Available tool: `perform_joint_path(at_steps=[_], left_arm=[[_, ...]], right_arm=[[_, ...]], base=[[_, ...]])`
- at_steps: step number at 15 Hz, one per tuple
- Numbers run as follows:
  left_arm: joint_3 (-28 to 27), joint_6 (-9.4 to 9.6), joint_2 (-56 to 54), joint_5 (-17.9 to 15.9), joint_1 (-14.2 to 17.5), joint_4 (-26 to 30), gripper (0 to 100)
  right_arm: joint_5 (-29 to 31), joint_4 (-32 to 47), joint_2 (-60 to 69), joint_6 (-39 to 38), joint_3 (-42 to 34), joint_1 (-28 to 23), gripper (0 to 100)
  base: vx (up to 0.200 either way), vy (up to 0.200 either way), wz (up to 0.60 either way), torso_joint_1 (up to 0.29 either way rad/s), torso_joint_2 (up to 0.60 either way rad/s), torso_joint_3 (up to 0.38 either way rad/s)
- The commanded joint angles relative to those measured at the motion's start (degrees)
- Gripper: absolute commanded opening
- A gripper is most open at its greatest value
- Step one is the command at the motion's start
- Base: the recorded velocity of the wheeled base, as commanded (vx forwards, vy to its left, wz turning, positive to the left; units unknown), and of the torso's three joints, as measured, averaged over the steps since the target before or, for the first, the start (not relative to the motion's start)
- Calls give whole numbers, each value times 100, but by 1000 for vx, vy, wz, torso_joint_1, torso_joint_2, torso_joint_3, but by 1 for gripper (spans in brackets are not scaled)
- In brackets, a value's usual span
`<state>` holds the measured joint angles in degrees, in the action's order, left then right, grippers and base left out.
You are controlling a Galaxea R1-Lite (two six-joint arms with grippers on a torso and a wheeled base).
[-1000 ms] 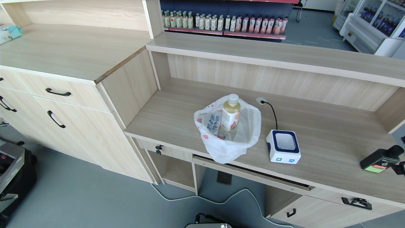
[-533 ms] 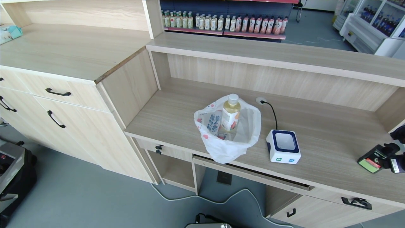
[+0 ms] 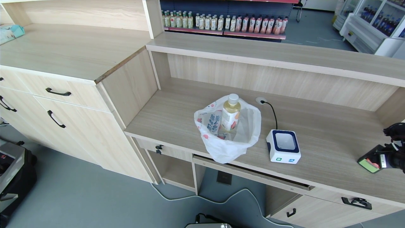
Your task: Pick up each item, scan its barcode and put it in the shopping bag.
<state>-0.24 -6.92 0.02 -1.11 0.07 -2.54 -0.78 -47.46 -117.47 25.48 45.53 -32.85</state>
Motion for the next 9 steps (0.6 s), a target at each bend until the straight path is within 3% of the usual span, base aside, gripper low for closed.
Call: perform_joint_path(at_steps=[1, 8, 9], left_arm=[[-2, -2, -2, 5, 1, -1, 100], [-2, -2, -2, -3, 1, -1, 100], [-2, -2, -2, -3, 1, -1, 100]], right_arm=[[-10, -71, -241, 1, 105, 25, 100], [-265, -106, -461, 1, 228, 95, 100], [-265, -158, -514, 10, 228, 95, 0]], base=[[0, 0, 0, 0, 0, 0], [0, 0, 0, 0, 0, 0], [0, 0, 0, 0, 0, 0]])
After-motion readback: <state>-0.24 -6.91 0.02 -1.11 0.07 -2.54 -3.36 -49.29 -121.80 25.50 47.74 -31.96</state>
